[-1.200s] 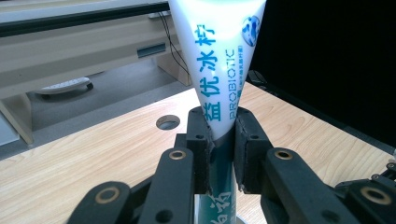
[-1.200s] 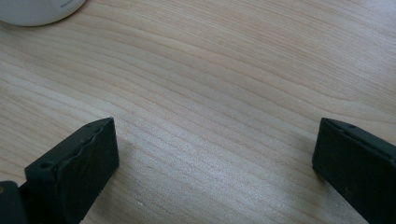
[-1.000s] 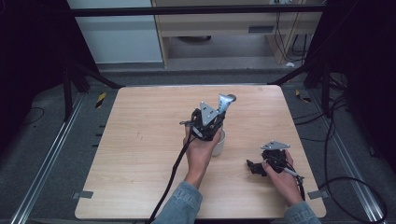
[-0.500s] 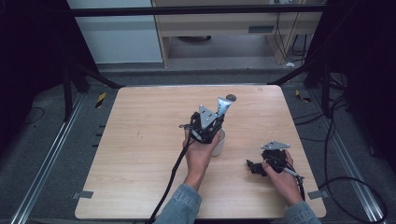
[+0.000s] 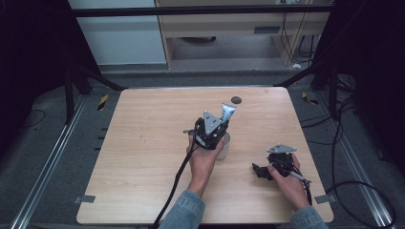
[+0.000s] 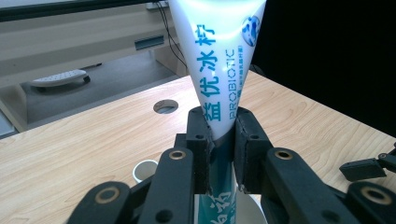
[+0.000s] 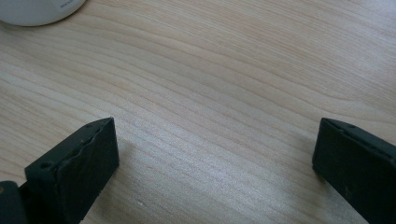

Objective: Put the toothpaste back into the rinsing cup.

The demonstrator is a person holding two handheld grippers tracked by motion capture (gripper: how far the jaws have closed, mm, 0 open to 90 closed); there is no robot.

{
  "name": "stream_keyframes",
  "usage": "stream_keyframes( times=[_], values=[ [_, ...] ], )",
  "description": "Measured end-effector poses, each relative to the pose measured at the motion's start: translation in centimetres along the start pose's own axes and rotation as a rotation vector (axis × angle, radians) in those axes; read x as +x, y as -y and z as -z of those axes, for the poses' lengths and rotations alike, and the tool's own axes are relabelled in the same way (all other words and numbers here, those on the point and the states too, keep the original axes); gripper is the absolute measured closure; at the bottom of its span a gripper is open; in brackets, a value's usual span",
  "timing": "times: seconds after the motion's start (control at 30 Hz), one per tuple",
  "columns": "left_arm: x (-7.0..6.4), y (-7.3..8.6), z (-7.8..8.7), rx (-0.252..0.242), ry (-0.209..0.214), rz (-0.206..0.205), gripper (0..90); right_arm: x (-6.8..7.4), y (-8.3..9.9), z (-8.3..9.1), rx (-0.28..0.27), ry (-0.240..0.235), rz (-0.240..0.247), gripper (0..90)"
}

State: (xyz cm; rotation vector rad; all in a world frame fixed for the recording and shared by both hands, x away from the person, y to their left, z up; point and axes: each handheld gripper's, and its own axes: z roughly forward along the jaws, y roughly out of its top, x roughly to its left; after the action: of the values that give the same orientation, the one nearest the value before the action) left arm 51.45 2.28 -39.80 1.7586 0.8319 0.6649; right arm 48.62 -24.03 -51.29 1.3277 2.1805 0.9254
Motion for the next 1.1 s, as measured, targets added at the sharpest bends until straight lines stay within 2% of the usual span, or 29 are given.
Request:
stream_keyframes(
  times=[0.5,0.67,1.1],
  values=[
    [0.1,1.3,-0.3,0.022,0.001,0.001,77.8,0.0,0.0,0.0,0.000,-0.002,-0.001,0.6],
    [0.1,1.6,-0.3,0.028,-0.003,-0.010,77.8,0.0,0.0,0.0,-0.001,-0.002,0.004,0.7],
    [0.2,1.9,-0.4,0.007,-0.002,-0.034,77.8,0.0,0.0,0.0,-0.001,-0.003,0.002,0.7]
  ],
)
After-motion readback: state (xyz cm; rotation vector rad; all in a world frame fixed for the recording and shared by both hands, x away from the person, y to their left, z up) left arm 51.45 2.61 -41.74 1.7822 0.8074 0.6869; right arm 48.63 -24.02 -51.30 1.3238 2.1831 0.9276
